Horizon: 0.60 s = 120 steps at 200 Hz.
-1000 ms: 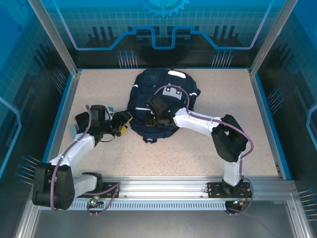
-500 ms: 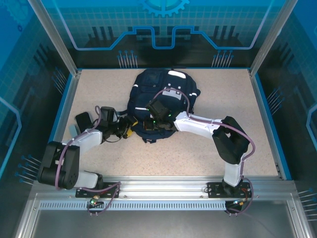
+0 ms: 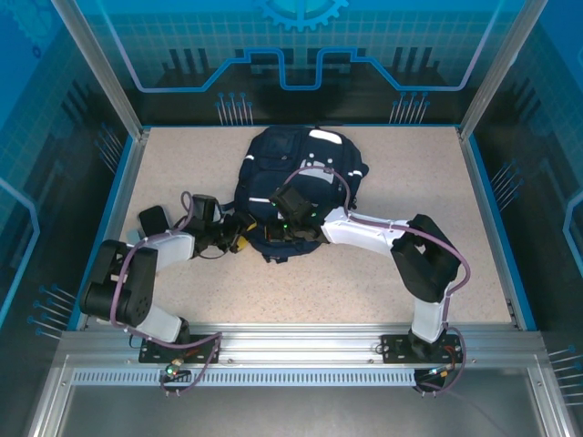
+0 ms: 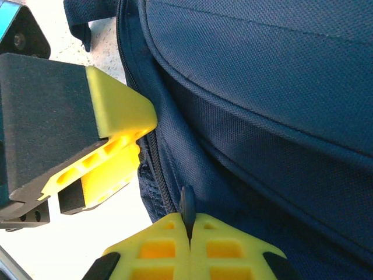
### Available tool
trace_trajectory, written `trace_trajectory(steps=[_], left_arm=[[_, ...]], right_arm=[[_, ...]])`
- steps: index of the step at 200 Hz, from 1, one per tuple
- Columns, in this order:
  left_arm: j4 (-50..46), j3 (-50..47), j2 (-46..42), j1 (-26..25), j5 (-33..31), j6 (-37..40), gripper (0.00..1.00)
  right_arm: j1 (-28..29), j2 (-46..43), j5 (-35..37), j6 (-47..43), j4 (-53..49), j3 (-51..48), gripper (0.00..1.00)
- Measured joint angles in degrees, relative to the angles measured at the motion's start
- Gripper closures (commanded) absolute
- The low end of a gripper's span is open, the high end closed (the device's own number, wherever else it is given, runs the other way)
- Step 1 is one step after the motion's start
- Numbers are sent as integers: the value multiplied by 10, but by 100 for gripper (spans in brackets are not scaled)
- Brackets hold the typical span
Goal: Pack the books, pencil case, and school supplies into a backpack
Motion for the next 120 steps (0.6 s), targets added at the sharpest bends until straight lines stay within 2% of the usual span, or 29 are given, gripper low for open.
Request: trace_trajectory(steps=[44, 73, 120], left_arm=[[-7, 7, 16, -3, -2, 2, 68], [-12, 8, 19, -7, -9, 5, 83], [-24, 9, 17, -10, -29, 16, 88]], right_arm=[[0, 0, 3, 0, -2, -1, 100], [4, -5, 33, 0, -26, -1, 100], [13, -78, 149, 0, -99, -40, 100]])
